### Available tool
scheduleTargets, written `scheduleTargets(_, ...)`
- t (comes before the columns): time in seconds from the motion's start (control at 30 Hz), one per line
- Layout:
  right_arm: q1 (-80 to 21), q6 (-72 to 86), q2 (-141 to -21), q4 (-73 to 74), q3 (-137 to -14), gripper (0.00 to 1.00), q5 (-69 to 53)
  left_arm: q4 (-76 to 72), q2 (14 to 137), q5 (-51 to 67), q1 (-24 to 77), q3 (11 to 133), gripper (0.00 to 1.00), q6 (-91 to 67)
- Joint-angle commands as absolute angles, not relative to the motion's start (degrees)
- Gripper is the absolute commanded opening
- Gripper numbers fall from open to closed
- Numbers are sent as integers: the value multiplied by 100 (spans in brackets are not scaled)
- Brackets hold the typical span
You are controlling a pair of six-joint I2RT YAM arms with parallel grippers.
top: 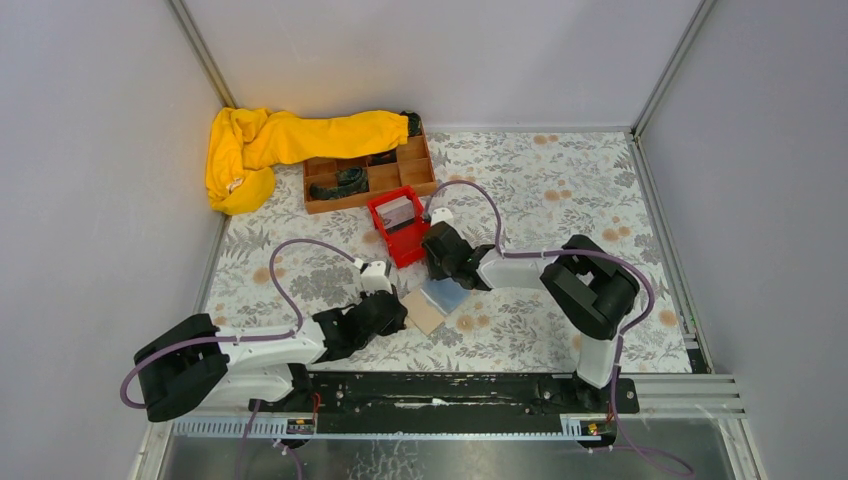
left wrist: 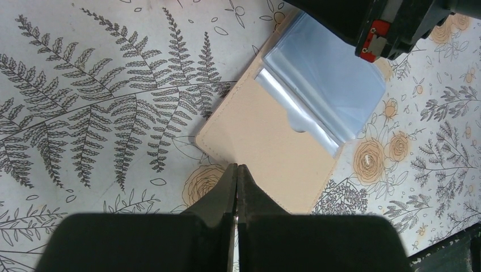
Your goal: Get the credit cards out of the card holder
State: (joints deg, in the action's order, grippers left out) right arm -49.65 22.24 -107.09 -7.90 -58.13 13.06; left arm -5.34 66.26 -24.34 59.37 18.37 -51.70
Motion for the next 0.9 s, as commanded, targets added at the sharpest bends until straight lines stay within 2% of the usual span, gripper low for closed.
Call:
scheduleTargets(0.0, -4937, 2085, -10439, -775, -5530, 0, 1678, -672, 6584, -2479, 5945, 1823, 2, -5221)
scheduleTargets(0.23, -4935, 2153, -9912, -741, -4943, 0, 1719, -850, 7049, -2375, 5947, 1999, 4, -5197)
scheduleTargets(0.33, -4939, 2152, -9689, -678, -4763, 0, 1741, -887, 7141, -2339, 5946, 2085, 9, -5171)
scheduleTargets(0.4, -4937, 2156, -9560, -632, -4630, 0, 1738, -880, 7122, -2368, 5947, 2129, 14, -5153)
scheduleTargets(0.87, -4934, 2115, -8400, -559, -4211, 0, 1700, -399, 6822, -2716, 5945, 2491, 20, -4713)
